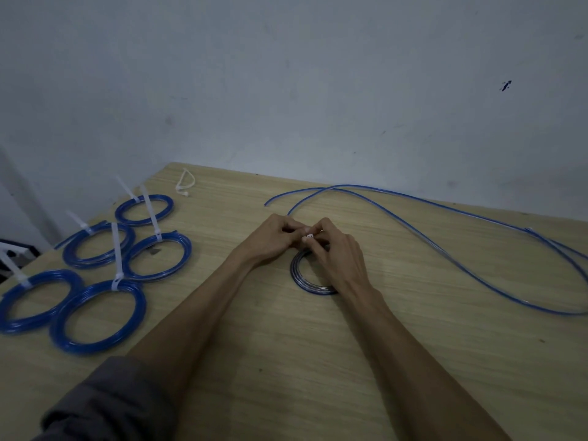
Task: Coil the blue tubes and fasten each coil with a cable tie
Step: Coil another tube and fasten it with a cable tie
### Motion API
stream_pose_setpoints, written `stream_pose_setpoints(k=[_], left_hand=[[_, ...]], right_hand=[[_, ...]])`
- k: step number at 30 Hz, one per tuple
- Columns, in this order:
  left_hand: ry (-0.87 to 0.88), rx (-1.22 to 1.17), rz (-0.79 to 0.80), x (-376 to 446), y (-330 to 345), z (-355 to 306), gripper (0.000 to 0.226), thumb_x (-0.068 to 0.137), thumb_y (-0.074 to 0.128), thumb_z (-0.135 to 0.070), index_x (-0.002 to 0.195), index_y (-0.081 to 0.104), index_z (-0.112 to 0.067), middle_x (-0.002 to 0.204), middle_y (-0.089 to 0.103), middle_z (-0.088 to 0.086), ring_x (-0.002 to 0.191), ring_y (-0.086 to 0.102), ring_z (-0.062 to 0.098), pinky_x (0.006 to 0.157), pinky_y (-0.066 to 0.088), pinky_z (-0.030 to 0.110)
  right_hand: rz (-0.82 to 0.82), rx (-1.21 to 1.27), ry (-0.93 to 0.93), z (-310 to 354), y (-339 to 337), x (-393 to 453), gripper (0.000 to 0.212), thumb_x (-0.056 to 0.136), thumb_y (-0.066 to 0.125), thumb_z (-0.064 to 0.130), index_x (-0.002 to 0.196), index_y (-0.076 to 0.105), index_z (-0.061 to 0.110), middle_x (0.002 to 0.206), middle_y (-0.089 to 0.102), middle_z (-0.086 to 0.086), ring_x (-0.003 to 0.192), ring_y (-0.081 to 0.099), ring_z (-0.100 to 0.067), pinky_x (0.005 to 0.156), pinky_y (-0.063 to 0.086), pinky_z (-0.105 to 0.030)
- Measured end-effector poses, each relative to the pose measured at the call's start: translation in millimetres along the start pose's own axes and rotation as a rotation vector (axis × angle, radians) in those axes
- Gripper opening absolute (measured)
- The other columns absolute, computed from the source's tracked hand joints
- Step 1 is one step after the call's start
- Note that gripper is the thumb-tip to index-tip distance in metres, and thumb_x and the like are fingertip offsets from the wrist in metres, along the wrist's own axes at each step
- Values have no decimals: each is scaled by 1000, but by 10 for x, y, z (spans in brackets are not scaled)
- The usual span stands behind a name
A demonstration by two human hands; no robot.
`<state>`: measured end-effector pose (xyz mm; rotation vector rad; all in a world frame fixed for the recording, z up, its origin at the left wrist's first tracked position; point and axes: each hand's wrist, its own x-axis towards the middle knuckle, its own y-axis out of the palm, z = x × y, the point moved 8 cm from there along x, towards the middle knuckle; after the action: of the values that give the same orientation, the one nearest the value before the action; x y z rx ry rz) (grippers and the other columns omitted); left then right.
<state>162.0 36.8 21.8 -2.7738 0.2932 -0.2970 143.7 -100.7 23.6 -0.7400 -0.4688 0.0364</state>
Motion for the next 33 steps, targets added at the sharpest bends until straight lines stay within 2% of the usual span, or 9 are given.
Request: stream_pose_setpoints(k=[3, 6, 9, 11, 15, 21, 25, 29, 33], left_hand=[[-11, -52, 6, -21, -2, 34, 20, 97, 64, -14, 106, 77, -2, 101, 77, 12, 96, 71, 20, 93, 57, 34], [-1, -77, -14, -41, 3, -2, 20, 99, 60, -11, 110, 74, -2, 103, 76, 14, 94, 72, 16, 86, 56, 28], [11, -57, -49, -100, -18, -54, 16, 92, 68, -17, 108, 69, -13, 95, 75, 10, 91, 73, 24, 85, 58, 33], [75, 49, -67, -129, 15, -131, 14, 89, 74, -23, 101, 69, -18, 90, 75, 5, 87, 74, 22, 82, 59, 34], [272, 410, -249, -154, 33, -336, 10, 92, 69, -26, 88, 71, -18, 81, 74, -6, 77, 69, 9, 72, 57, 38], [561, 893, -397, -253, 137, -557, 21, 93, 64, -28, 79, 61, -13, 85, 61, 0, 84, 52, 21, 64, 47, 38], [608, 870, -353, -232, 131, -688, 20, 93, 60, -21, 78, 59, -9, 87, 60, 6, 84, 52, 25, 73, 46, 43], [598, 773, -364, -185, -29, -916, 17, 91, 67, -17, 77, 59, -9, 87, 59, 6, 84, 45, 19, 75, 38, 31], [546, 688, -356, -162, -74, -938, 19, 91, 68, -16, 76, 58, -10, 88, 57, 4, 85, 42, 13, 74, 37, 29]], right_hand=[[-15, 18, 1, -16, -6, 6, 15, 93, 62, 40, 91, 52, 29, 88, 76, 8, 85, 71, -21, 71, 55, -42], [-23, 25, 3, -25, -15, 7, 13, 93, 64, 37, 89, 56, 28, 87, 76, 8, 84, 71, -18, 71, 56, -42], [-19, 13, 10, -31, -19, 1, 10, 93, 63, 36, 90, 61, 26, 84, 74, 7, 82, 69, -18, 71, 55, -42], [-26, -5, 13, -35, -26, 5, 9, 92, 62, 34, 90, 60, 25, 83, 72, 4, 81, 67, -21, 70, 54, -43], [-30, 7, 31, -42, -17, 12, 13, 93, 63, 35, 88, 59, 24, 79, 70, 3, 77, 65, -20, 68, 54, -43], [-35, 46, 57, -57, -21, 23, 9, 92, 65, 29, 86, 62, 25, 84, 70, 5, 78, 66, -15, 71, 56, -42], [-7, 80, 94, -90, 17, 34, 12, 93, 65, 37, 90, 67, 26, 87, 73, 6, 81, 68, -14, 75, 57, -44], [31, -9, 99, -84, 40, 39, 19, 93, 67, 41, 91, 68, 22, 93, 70, 3, 87, 65, -15, 78, 56, -40], [43, -23, 92, -70, 45, 28, 20, 93, 67, 39, 88, 65, 20, 90, 67, 1, 84, 62, -17, 77, 54, -39]])
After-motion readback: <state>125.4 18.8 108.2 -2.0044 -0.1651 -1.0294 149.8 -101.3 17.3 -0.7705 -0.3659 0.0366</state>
